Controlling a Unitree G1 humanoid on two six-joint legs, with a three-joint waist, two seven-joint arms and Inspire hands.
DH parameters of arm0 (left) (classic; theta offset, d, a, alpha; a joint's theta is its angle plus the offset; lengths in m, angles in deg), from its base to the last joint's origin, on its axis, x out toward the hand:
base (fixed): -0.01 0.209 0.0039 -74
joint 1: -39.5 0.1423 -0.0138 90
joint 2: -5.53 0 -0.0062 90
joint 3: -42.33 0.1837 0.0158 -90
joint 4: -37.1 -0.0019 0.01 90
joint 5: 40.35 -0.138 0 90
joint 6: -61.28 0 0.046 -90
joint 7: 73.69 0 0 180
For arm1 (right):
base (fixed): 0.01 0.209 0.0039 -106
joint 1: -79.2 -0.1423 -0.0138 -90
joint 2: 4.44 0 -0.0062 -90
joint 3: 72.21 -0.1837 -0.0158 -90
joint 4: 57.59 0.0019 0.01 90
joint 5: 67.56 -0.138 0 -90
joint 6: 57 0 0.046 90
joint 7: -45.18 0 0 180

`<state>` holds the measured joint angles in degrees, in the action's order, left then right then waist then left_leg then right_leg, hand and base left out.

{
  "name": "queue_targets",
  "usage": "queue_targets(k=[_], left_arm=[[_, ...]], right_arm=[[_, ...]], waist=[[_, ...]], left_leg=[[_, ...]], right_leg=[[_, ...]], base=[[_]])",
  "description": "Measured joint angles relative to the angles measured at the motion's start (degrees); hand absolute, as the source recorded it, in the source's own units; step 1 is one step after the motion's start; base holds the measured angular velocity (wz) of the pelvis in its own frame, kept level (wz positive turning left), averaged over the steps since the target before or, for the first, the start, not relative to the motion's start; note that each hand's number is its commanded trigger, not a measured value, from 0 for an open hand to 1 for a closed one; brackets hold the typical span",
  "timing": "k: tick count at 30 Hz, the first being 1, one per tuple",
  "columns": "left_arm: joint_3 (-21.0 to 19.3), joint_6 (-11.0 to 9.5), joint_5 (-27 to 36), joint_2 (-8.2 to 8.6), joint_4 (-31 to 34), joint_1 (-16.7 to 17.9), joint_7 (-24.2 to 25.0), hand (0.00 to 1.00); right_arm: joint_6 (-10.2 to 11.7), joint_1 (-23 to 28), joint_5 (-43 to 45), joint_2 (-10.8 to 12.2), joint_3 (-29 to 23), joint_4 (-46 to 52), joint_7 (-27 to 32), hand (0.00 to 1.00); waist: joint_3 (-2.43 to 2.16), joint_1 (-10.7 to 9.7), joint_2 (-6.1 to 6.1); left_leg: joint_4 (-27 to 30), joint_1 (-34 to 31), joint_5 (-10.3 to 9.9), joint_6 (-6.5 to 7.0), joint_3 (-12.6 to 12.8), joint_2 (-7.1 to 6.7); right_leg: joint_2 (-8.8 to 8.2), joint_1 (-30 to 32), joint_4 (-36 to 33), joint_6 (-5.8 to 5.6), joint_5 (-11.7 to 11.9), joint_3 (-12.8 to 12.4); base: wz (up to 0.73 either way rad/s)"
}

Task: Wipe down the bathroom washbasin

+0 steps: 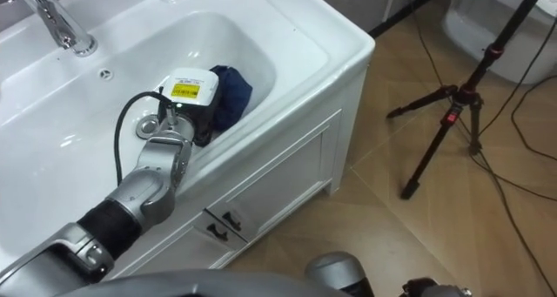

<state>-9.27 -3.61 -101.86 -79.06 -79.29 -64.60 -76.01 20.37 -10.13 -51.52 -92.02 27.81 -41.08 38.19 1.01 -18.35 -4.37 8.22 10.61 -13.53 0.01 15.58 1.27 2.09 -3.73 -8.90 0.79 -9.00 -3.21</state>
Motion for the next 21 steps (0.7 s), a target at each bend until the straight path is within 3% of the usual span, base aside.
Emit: queue_targets(k=[11, 21], left_arm=[[-0.05, 0.00, -0.06, 0.03, -0.55, 0.71, -2.16, 1.00], [-0.02, -0.01, -2.07, -0.52, -0.54, 1.46, -2.71, 1.00]], right_arm=[[-1.15, 0.64, -0.22, 0.44, 1.64, 1.00, 0.47, 0.00], [-1.11, 0.39, -1.96, 0.40, 1.53, 0.95, 0.05, 0.00]], waist=[[-0.10, 0.93, 1.27], [-0.10, -0.17, 1.15]], left_leg=[[0.00, 0.36, 0.00, 0.00, 0.23, -0.03], [-0.02, 0.75, 0.00, 0.00, 1.71, -0.03]], right_leg=[[0.14, 0.11, -0.87, -0.03, -0.05, -0.59], [0.09, -0.12, -0.80, -0.15, 0.03, -1.19]], base=[[-0.02], [-0.04]])
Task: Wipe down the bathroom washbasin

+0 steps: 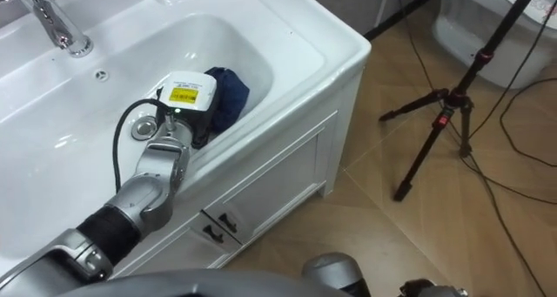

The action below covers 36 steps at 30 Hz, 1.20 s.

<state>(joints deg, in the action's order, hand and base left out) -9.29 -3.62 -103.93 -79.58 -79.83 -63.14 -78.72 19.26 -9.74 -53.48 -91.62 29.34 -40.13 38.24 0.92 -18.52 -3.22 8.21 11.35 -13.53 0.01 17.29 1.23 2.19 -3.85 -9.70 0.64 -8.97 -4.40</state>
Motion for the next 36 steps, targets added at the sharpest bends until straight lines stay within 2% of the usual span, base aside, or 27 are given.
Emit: queue_targets(k=[3, 12, 14, 17, 24, 28, 34, 36], left_arm=[[-0.01, -0.06, -0.19, -0.22, 0.26, -0.07, 0.01, 1.00], [0.15, -0.69, -2.28, -0.66, 4.52, -0.11, 2.30, 1.00], [0.15, -0.92, -2.24, -0.66, 5.12, -0.10, 2.36, 1.00], [0.14, -1.01, -2.21, -0.71, 5.52, -0.10, 2.46, 1.00], [0.10, -1.42, -2.00, -1.14, 6.79, -0.53, 3.02, 1.00], [-0.09, -1.85, 0.97, -1.18, 6.78, -1.53, 2.99, 1.00], [-1.02, -3.65, 1.14, -1.16, 6.83, -1.92, 2.97, 1.00], [-1.15, -4.37, 1.15, -1.16, 6.82, -2.29, 2.97, 1.00]], right_arm=[[0.11, -0.03, -0.11, -0.10, -0.01, -0.01, 0.02, 0.00], [1.53, -0.28, -0.12, -0.51, 0.02, 0.09, -0.83, 0.00], [1.70, -0.66, -0.01, -0.52, 0.00, 0.09, -0.81, 0.00], [1.95, -0.91, -0.11, -0.51, -0.30, 0.06, -0.80, 0.00], [2.42, -1.26, -0.13, -0.52, 0.31, 0.18, -0.78, 0.00], [2.46, -1.58, -0.14, -0.49, 0.68, 0.08, -0.73, 0.00], [2.87, -2.13, -0.04, -0.48, 0.65, -0.80, -0.55, 0.00], [2.94, -2.18, -0.04, -0.47, 0.65, -0.89, -0.53, 0.00]], waist=[[-0.10, -0.10, -0.43], [0.00, -0.42, -1.36], [-0.09, -0.45, -1.90], [0.01, -0.54, -2.28], [0.03, -0.40, -2.37], [0.05, -0.40, -2.34], [0.23, -0.49, -2.09], [0.41, -0.47, -1.86]], left_leg=[[0.04, -0.54, 0.00, 0.00, 0.27, -0.01], [0.11, -1.28, 0.00, 0.00, 0.62, 0.07], [0.11, -1.65, 0.00, 0.00, 0.61, 0.08], [0.10, -1.79, 0.00, 0.00, 0.61, 0.16], [0.17, -2.60, 0.00, 0.00, 0.59, 0.13], [0.18, -2.70, 0.00, 0.00, 0.36, 0.13], [0.18, -2.38, 0.00, 0.00, -0.22, 0.17], [0.18, -2.26, 0.00, 0.00, -0.22, 0.17]], right_leg=[[-0.01, 0.72, -0.05, -0.06, 0.05, -0.09], [-0.12, 1.20, 0.06, -0.12, 0.22, -0.01], [-0.14, 1.61, 0.03, -0.10, 0.24, -0.03], [-0.14, 1.79, -0.05, -0.05, 0.29, 0.20], [-0.15, 2.65, -0.20, -0.04, 0.29, 0.24], [-0.19, 2.65, -0.38, -0.05, 0.30, 0.37], [-0.20, 1.73, 0.03, -0.03, 0.31, 0.67], [-0.20, 1.76, 0.09, -0.03, 0.30, 0.70]], base=[[-0.01], [0.00], [0.00], [0.00], [0.00], [0.01], [0.05], [0.02]])
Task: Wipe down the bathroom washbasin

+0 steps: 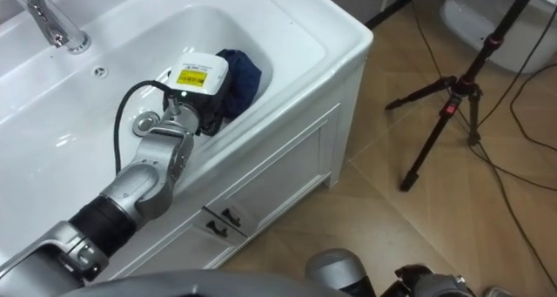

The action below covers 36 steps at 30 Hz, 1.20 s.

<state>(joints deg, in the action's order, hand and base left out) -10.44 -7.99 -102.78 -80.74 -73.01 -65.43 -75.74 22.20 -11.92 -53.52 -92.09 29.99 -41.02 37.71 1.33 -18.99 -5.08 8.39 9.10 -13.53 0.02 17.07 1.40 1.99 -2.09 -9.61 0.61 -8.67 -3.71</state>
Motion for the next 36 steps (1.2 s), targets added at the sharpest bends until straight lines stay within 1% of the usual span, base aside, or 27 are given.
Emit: queue_targets(k=[2, 4, 9, 12, 14, 16, 17, 18, 19, 20, 21, 22, 23, 24, 25, 26, 27, 28, 29, 31, 32, 33, 35, 36], left_arm=[[0.00, -0.37, 0.00, 0.00, 0.00, -0.46, 0.00, 1.00], [0.00, -0.57, 0.10, -0.01, 0.00, -0.56, 0.00, 1.00], [-0.62, -0.75, 3.20, -0.02, -0.30, -0.70, -0.01, 1.00], [-2.63, -2.29, 4.60, 0.06, -2.99, -0.81, -1.08, 1.00], [-5.17, -4.04, 4.87, -0.10, -5.85, -0.47, -2.48, 1.00], [-6.62, -4.37, 4.87, -0.23, -8.43, -0.46, -3.17, 1.00], [-7.96, -4.78, 4.89, -0.26, -10.84, -0.46, -4.36, 1.00], [-8.70, -4.78, 4.90, -0.29, -12.08, -0.46, -4.88, 1.00], [-10.65, -4.79, 4.98, -0.26, -14.86, -0.47, -5.80, 1.00], [-12.90, -4.78, 4.96, -0.27, -17.60, -0.39, -6.68, 1.00], [-14.16, -4.77, 4.95, -0.29, -18.66, -0.32, -6.88, 1.00], [-16.22, -4.70, 4.78, -0.47, -20.31, -0.06, -7.05, 1.00], [-18.14, -4.79, 4.44, -1.09, -20.71, 0.84, -7.13, 1.00], [-18.88, -4.88, 4.16, -1.42, -21.24, 1.34, -7.42, 1.00], [-19.81, -4.86, 4.13, -1.94, -22.76, 2.16, -8.19, 1.00], [-21.51, -4.88, 3.96, -2.29, -24.06, 3.04, -8.92, 1.00], [-22.42, -4.81, 3.85, -2.40, -24.43, 3.57, -9.10, 1.00], [-23.98, -4.79, 3.84, -2.51, -25.23, 4.27, -9.50, 1.00], [-25.13, -4.77, 3.43, -2.51, -26.59, 4.67, -9.79, 1.00], [-26.95, -4.69, 2.29, -2.63, -28.71, 4.95, -10.05, 1.00], [-28.18, -4.59, 1.68, -2.96, -29.59, 5.06, -10.12, 1.00], [-28.46, -4.47, 1.58, -3.19, -29.83, 5.21, -10.18, 1.00], [-29.09, -4.50, 1.50, -4.46, -30.49, 6.80, -11.18, 1.00], [-29.66, -4.48, 1.40, -4.54, -30.73, 7.02, -11.53, 1.00]], right_arm=[[-0.01, -0.01, 0.00, 0.00, -0.01, -0.01, 0.19, 0.00], [-0.03, 0.01, -0.02, 0.00, -0.04, -0.12, 0.31, 0.00], [-0.01, 0.37, -0.13, 0.02, -0.04, -0.15, 0.63, 0.00], [-0.06, 1.26, -0.20, 0.07, -0.21, 0.02, 1.36, 0.00], [-0.40, 2.15, -0.25, 0.26, -2.40, 0.89, 1.88, 0.00], [-0.79, 3.15, -0.23, 0.30, -2.72, 1.82, 2.08, 0.00], [-1.08, 3.84, -0.20, 0.39, -3.65, 2.31, 2.32, 0.00], [-1.19, 4.02, -0.09, 0.41, -4.09, 2.46, 2.35, 0.00], [-1.47, 4.25, -0.08, 0.40, -4.75, 2.53, 2.37, 0.00], [-1.84, 4.59, -0.09, 0.49, -5.13, 2.61, 2.38, 0.00], [-1.88, 4.83, -0.07, 0.61, -5.65, 2.61, 2.40, 0.00], [-1.95, 5.49, -0.07, 0.73, -7.07, 2.61, 2.47, 0.00], [-1.95, 5.92, -0.08, 0.72, -8.10, 2.60, 2.51, 0.00], [-1.88, 6.25, -0.16, 0.71, -8.38, 2.64, 2.71, 0.00], [-1.84, 7.05, -0.18, 0.71, -8.55, 2.60, 3.22, 0.00], [-1.92, 7.50, -0.12, 0.71, -8.86, 2.63, 3.58, 0.00], [-2.02, 7.62, -0.06, 0.68, -9.38, 2.62, 3.66, 0.00], [-2.33, 7.87, -0.06, 0.58, -10.82, 2.64, 3.73, 0.00], [-2.58, 8.16, -0.02, 0.52, -12.42, 2.62, 3.76, 0.00], [-2.98, 8.44, 0.04, 0.47, -13.76, 2.60, 3.77, 0.00], [-2.94, 8.41, 0.02, 0.39, -13.79, 2.63, 3.78, 0.00], [-2.95, 8.40, 0.02, 0.38, -13.93, 2.66, 3.78, 0.00], [-3.01, 8.34, 0.11, 0.33, -15.21, 2.94, 3.82, 0.00], [-3.01, 8.22, 0.21, 0.33, -15.57, 2.92, 3.90, 0.00]], waist=[[0.17, 0.05, 0.24], [0.18, 0.03, 0.25], [0.20, 0.27, 0.27], [0.22, 0.45, 0.30], [0.29, 0.74, 0.46], [0.28, 0.76, 0.71], [0.19, 1.07, 0.86], [0.11, 1.42, 0.91], [0.05, 1.93, 1.03], [-0.15, 2.10, 1.31], [-0.26, 2.09, 1.49], [-0.49, 2.15, 1.75], [-0.62, 2.38, 1.66], [-0.54, 2.67, 1.79], [-0.78, 3.76, 1.81], [-0.96, 4.72, 1.98], [-1.28, 4.81, 1.58], [-1.36, 4.78, 1.36], [-1.57, 4.84, 1.02], [-1.69, 5.24, 0.64], [-1.64, 5.32, 0.55], [-1.63, 5.33, 0.53], [-1.62, 5.54, 0.50], [-1.61, 5.58, 0.49]], left_leg=[[0.00, 0.07, 0.00, 0.00, 0.00, -0.03], [0.00, 0.08, 0.00, 0.00, -0.01, -0.07], [-0.01, 0.57, 0.00, 0.00, -0.01, -0.05], [-0.02, 1.19, 0.00, 0.00, 0.19, -0.02], [-0.05, 1.68, 0.00, 0.00, 0.20, -0.03], [-0.06, 1.89, -0.01, -0.01, 0.22, -0.06], [-0.07, 1.98, -0.01, -0.01, 0.24, -0.05], [-0.07, 2.00, -0.01, -0.01, 0.32, -0.05], [-0.06, 2.05, -0.01, -0.01, 0.46, 0.05], [-0.11, 2.29, -0.01, -0.01, 0.18, 0.23], [-0.16, 2.50, -0.01, -0.01, 0.13, 0.31], [-0.22, 2.72, -0.02, -0.03, 0.14, 0.50], [-0.25, 3.19, -0.03, -0.03, 0.18, 0.67], [-0.27, 3.53, -0.03, -0.04, 0.20, 0.81], [-0.30, 4.11, -0.04, -0.04, 0.14, 1.03], [-0.33, 4.11, -0.04, -0.05, -0.22, 1.24], [-0.35, 4.07, -0.04, -0.05, -0.32, 1.29], [-0.36, 4.06, -0.04, -0.05, -0.36, 1.34], [-0.45, 4.20, -0.04, -0.06, -0.26, 1.39], [-0.66, 4.69, -0.04, -0.06, -0.16, 1.51], [-0.66, 4.65, -0.04, -0.06, -0.16, 1.54], [-0.67, 4.63, -0.04, -0.05, -0.16, 1.56], [-0.74, 4.61, -0.06, -0.08, -0.23, 1.74], [-0.73, 4.55, -0.06, -0.08, -0.31, 1.78]], right_leg=[[0.02, 0.00, 0.06, -0.02, -0.01, 0.00], [0.01, -0.02, 0.08, -0.04, -0.02, -0.03], [0.04, -0.35, -0.06, -0.04, -0.02, -0.22], [0.18, -0.81, -0.03, -0.02, -0.01, -0.83], [0.54, -0.78, -0.19, 0.06, -0.06, -1.77], [0.87, -0.64, -0.24, 0.17, 0.01, -2.60], [1.15, -0.38, -0.26, 0.26, 0.06, -3.21], [1.31, -0.16, -0.34, 0.35, 0.12, -3.69], [1.62, 0.13, -0.84, 0.53, 0.32, -4.17], [1.79, -0.13, -1.21, 0.68, 0.41, -4.14], [1.93, -0.24, -1.21, 0.77, 0.47, -4.15], [2.17, -0.38, -1.03, 1.00, 0.61, -4.21], [2.39, -0.43, -0.99, 1.18, 0.72, -4.40], [2.64, -0.57, -1.02, 1.29, 0.78, -4.87], [3.14, -0.83, -0.99, 1.58, 0.96, -5.95], [3.15, -1.09, -1.04, 1.75, 1.05, -6.42], [3.21, -1.10, -1.00, 1.86, 1.12, -6.45], [3.26, -1.04, -1.02, 1.92, 1.17, -6.38], [3.31, -1.05, -1.04, 1.97, 1.20, -6.29], [3.48, -1.17, -1.02, 2.02, 1.19, -6.33], [3.50, -1.01, -1.05, 2.05, 1.18, -6.28], [3.52, -0.97, -1.07, 2.07, 1.19, -6.24], [3.74, -0.99, -1.12, 2.15, 1.25, -6.31], [3.74, -0.96, -1.12, 2.20, 1.29, -6.23]], base=[[0.00], [0.00], [-0.03], [-0.12], [-0.20], [-0.22], [-0.28], [-0.40], [-0.38], [-0.32], [-0.14], [-0.07], [-0.11], [-0.29], [-0.41], [-0.39], [-0.17], [0.00], [0.06], [0.04], [0.06], [0.07], [0.02], [0.00]])
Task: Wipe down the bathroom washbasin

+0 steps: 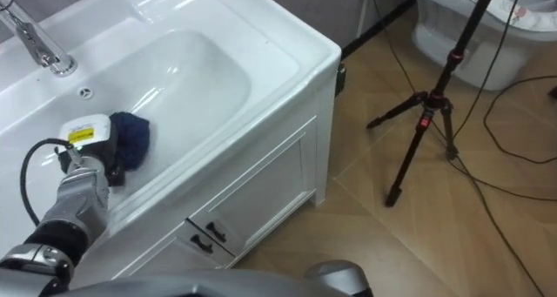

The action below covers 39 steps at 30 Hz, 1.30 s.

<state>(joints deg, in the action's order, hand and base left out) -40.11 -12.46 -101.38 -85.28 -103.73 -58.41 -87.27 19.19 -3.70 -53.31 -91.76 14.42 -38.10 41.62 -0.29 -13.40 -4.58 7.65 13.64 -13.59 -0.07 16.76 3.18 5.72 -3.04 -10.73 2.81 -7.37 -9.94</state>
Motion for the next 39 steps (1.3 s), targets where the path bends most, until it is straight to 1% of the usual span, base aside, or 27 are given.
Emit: queue_targets(k=[2, 4, 7, 9, 13, 15, 16, 18, 20, 25, 30, 33, 34, 35, 36, 37, 39], left_arm=[[-1.88, -0.03, -2.59, -0.25, -0.83, 0.53, -0.64, 1.00], [-2.79, -0.06, -4.53, -0.39, -0.82, 0.79, -0.69, 1.00], [-3.34, -0.07, -4.94, -1.21, -0.94, 1.03, -0.97, 1.00], [-3.32, -0.07, -4.94, -1.92, -1.19, 1.47, -1.03, 1.00], [-3.27, -0.13, -4.90, -3.13, -1.05, 2.99, -1.33, 1.00], [-3.25, -0.13, -4.92, -3.47, -1.02, 3.22, -1.33, 1.00], [-3.24, -0.13, -4.92, -3.63, -1.02, 3.22, -1.33, 1.00], [-3.24, -0.13, -4.92, -3.81, -1.00, 3.39, -1.29, 1.00], [-3.30, -0.28, -4.88, -3.88, -0.81, 3.84, -1.66, 1.00], [-3.30, -0.29, -4.88, -4.04, -0.64, 4.01, -2.86, 1.00], [-3.30, -0.30, -4.64, -4.04, -0.62, 5.15, -3.84, 1.00], [-3.36, -0.37, -3.24, -4.04, -0.45, 4.86, -4.09, 1.00], [-3.42, -0.45, -2.06, -4.03, -0.37, 4.58, -4.71, 1.00], [-3.49, -0.70, -1.44, -4.02, -0.45, 4.27, -5.07, 1.00], [-3.60, -0.94, -1.31, -4.02, -0.46, 4.12, -5.13, 1.00], [-4.31, -1.65, -0.34, -4.00, -0.33, 3.96, -5.59, 1.00], [-5.58, -2.64, 1.32, -3.91, -0.22, 3.85, -6.13, 1.00]], right_arm=[[0.00, -0.35, 0.41, 0.02, -1.15, 0.05, 0.67, 0.00], [0.00, -0.33, 1.13, -0.07, -1.72, 0.48, 1.08, 0.00], [0.09, -0.34, 2.23, -0.11, -1.77, 1.77, 1.24, 0.00], [0.13, -0.36, 2.27, -0.16, -1.76, 1.99, 1.34, 0.00], [0.07, -1.26, 2.32, -0.77, -1.77, 1.73, 1.54, 0.00], [0.05, -1.60, 2.32, -0.81, -1.70, 1.71, 1.54, 0.00], [0.05, -1.65, 2.31, -0.81, -1.58, 1.71, 1.54, 0.00], [0.07, -1.59, 2.03, -0.81, -1.53, 1.74, 1.65, 0.00], [0.01, -1.50, 2.05, -0.80, -1.68, 1.71, 2.21, 0.00], [0.06, -1.92, 2.11, -0.81, -1.87, 1.87, 3.42, 0.00], [0.04, -1.90, 1.94, -0.80, -1.51, 1.85, 3.44, 0.00], [0.04, -2.57, 1.74, -0.79, -1.32, 1.93, 3.58, 0.00], [0.12, -3.17, 1.76, -0.78, -1.30, 1.88, 3.60, 0.00], [0.32, -3.57, 1.77, -0.67, -1.26, 1.72, 3.61, 0.00], [0.49, -3.56, 1.77, -0.63, -1.26, 1.69, 3.61, 0.00], [0.75, -3.69, 1.77, -0.60, -1.32, 1.71, 3.62, 0.00], [1.33, -4.07, 1.77, -0.64, -1.37, 1.76, 3.90, 0.00]], waist=[[0.07, 0.41, -0.13], [0.13, 1.57, -0.61], [0.10, 2.87, -1.13], [0.01, 2.88, -1.28], [-0.14, 2.94, -2.38], [-0.12, 2.97, -2.56], [-0.12, 3.02, -2.56], [-0.14, 3.42, -2.60], [-0.17, 4.45, -2.65], [-0.21, 4.75, -2.67], [-0.20, 4.83, -2.55], [-0.19, 5.19, -2.41], [-0.19, 5.30, -2.24], [-0.14, 5.36, -1.78], [-0.24, 5.51, -1.54], [-0.41, 5.78, -1.21], [-0.42, 5.87, -1.00]], left_leg=[[-0.07, -0.17, -0.04, -0.06, 0.08, 0.09], [-0.38, -0.33, -0.46, -0.57, 0.06, 0.37], [-0.25, -1.39, -0.68, -0.52, -0.19, 0.47], [-0.24, -1.41, -0.68, -0.52, -0.58, 0.47], [-0.01, -1.48, -0.67, -0.51, -1.68, 0.33], [0.04, -1.57, -0.65, -0.50, -2.17, 0.31], [0.13, -1.62, -0.64, -0.50, -2.69, 0.29], [0.13, -1.48, -0.61, -0.52, -2.90, 0.30], [0.14, -1.23, -0.58, -0.56, -2.90, 0.33], [0.15, -1.20, -0.52, -0.65, -3.40, 0.34], [0.17, -0.85, -0.43, -0.72, -4.34, 0.37], [0.29, -0.96, -0.42, -0.73, -4.45, 0.38], [0.47, -1.00, -0.42, -0.73, -4.54, 0.36], [1.00, -1.04, -0.43, -0.72, -4.88, 0.28], [1.15, -1.02, -0.43, -0.72, -5.10, 0.25], [1.16, -0.94, -0.43, -0.73, -5.26, 0.23], [1.16, -0.95, -0.43, -0.73, -5.41, 0.24]], right_leg=[[-0.01, 0.20, -0.06, 0.03, 0.19, 0.62], [0.68, 0.58, -0.07, -0.03, 0.45, 0.64], [0.73, 1.09, 0.06, 0.03, 1.21, 0.87], [0.62, 0.97, -0.06, 0.05, 1.22, 1.27], [0.67, 1.03, -0.04, 0.07, 1.22, 1.30], [0.57, 1.07, -0.06, 0.12, 1.19, 1.35], [0.51, 1.06, -0.03, 0.19, 1.14, 1.43], [0.65, 1.01, 0.00, 0.29, 1.06, 1.51], [0.60, 1.06, 0.01, 0.42, 0.96, 1.45], [0.48, 0.95, -0.08, 0.53, 0.68, 2.11], [0.40, 0.05, -0.08, 0.72, 0.52, 2.41], [0.40, 0.27, -0.35, 0.76, 0.37, 2.42], [0.36, 0.26, -0.40, 0.76, 0.18, 2.51], [0.17, 0.23, -0.52, 0.78, -0.06, 2.85], [0.09, 0.14, -0.60, 0.79, -0.21, 3.03], [0.03, 0.12, -0.86, 0.90, -0.42, 3.33], [-0.05, 0.04, -0.82, 0.94, -0.44, 3.83]], base=[[0.04], [0.00], [-0.01], [0.09], [0.01], [0.00], [0.00], [-0.02], [-0.02], [0.06], [0.02], [0.00], [0.08], [0.11], [0.16], [0.16], [0.13]])
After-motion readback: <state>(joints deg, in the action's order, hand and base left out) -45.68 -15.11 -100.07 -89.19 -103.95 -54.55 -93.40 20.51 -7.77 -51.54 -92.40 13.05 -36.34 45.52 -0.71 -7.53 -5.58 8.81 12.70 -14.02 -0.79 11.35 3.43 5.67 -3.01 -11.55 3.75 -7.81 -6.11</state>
